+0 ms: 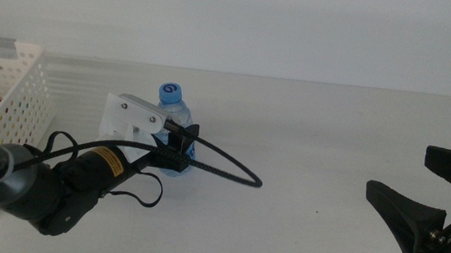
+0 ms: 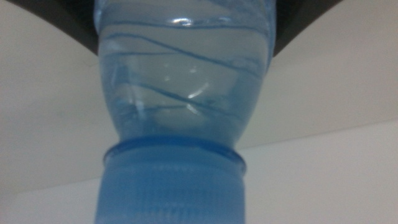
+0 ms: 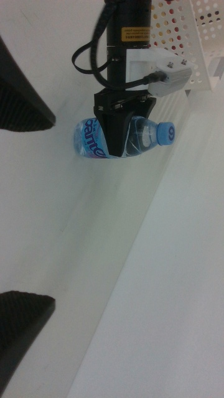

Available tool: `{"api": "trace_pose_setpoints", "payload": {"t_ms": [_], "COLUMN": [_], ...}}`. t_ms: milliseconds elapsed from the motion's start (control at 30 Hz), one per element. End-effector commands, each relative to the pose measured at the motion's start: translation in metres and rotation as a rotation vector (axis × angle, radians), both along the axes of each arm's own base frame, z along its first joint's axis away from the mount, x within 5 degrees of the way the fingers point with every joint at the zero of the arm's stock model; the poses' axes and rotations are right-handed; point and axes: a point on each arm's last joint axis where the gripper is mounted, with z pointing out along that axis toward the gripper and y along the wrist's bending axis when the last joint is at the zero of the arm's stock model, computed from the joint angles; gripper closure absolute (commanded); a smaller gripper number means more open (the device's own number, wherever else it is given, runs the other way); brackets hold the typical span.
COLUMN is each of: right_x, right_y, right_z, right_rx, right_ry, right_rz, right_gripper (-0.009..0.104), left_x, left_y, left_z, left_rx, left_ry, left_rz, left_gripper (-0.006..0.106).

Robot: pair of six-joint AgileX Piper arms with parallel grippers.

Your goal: Use arms to grab the bottles and put them into the dustbin to the left of the table.

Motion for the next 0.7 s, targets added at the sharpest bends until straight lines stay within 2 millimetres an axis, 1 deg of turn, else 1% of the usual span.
{"api": "trace_pose_setpoints", "payload": {"t_ms": [0,67,133,167,267,400,500,667], "right_x": [0.000,0.000,0.000,0.000,0.000,0.000,0.000,0.000], "right_y": [0.000,0.000,0.000,0.000,0.000,0.000,0.000,0.000], "right_z": [0.016,0.016,0.016,0.016,0.016,0.016,0.016,0.016], "right_rx": [0.043,0.043,0.043,0.043,0.043,0.043,0.043,0.043], "right_ry": [-0.096,-0.096,-0.096,-0.096,-0.096,-0.096,-0.096,-0.096], "right_rz": [0.006,0.006,0.006,0.006,0.006,0.006,0.006,0.006], "right_gripper": [0.028,0.028,0.028,0.028,0.028,0.028,0.028,0.028], "left_x": [0.003,0.003,0.002,0.001,-0.002,-0.009,-0.017,-0.034], "left_y": [-0.001,-0.001,-0.001,-0.001,-0.001,0.001,0.005,0.014], "left_z": [0.032,0.034,0.037,0.040,0.050,0.069,0.087,0.125], "left_rx": [-0.151,-0.214,-0.231,-0.217,-0.166,-0.089,-0.049,-0.005], "left_ry": [-0.135,-0.100,-0.071,-0.072,-0.052,-0.014,-0.009,-0.031], "left_rz": [-0.001,0.009,0.011,0.005,-0.011,-0.016,-0.004,0.032], "left_gripper": [0.080,0.093,0.104,0.105,0.105,0.105,0.105,0.105]}}
